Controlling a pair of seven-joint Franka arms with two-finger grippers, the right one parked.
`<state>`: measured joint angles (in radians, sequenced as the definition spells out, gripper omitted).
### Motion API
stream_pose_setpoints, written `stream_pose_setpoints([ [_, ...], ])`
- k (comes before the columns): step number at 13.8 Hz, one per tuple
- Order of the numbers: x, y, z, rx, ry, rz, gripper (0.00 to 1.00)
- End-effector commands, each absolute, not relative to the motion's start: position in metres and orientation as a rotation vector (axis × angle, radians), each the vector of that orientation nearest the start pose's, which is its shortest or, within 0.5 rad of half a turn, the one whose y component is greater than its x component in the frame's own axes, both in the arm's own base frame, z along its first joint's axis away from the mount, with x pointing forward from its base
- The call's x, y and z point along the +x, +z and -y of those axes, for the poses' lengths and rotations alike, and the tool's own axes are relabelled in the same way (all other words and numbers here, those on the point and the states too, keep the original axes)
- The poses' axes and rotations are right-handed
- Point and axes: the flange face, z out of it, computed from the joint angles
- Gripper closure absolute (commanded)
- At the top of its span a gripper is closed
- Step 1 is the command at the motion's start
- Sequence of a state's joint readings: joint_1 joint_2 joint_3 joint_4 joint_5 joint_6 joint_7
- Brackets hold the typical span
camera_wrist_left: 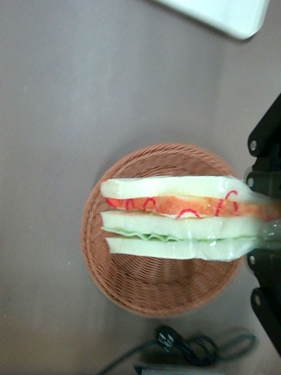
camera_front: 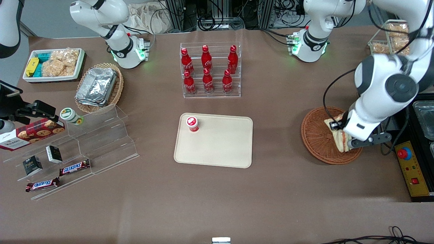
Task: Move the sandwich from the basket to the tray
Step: 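Lift the sandwich out of the basket with the left gripper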
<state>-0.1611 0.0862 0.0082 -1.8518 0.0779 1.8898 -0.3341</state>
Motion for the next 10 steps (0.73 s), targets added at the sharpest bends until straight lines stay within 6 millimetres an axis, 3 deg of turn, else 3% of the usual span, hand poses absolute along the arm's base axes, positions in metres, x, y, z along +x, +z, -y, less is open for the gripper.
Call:
stream_pose_setpoints([
  [1, 0.571, 0.548, 0.113, -3.023, 0.086, 0.214, 0.78],
  [3, 0.557, 0.599, 0.148, -3.024, 0.087, 0.217, 0.78],
  [5, 0.541, 0.621, 0.195, -3.038, 0.05, 0.254, 0.78],
  [7, 0.521, 0.615, 0.25, -3.042, 0.053, 0.287, 0.78],
  [10, 0.506, 0.59, 0.322, -3.077, 0.071, 0.232, 0.78],
])
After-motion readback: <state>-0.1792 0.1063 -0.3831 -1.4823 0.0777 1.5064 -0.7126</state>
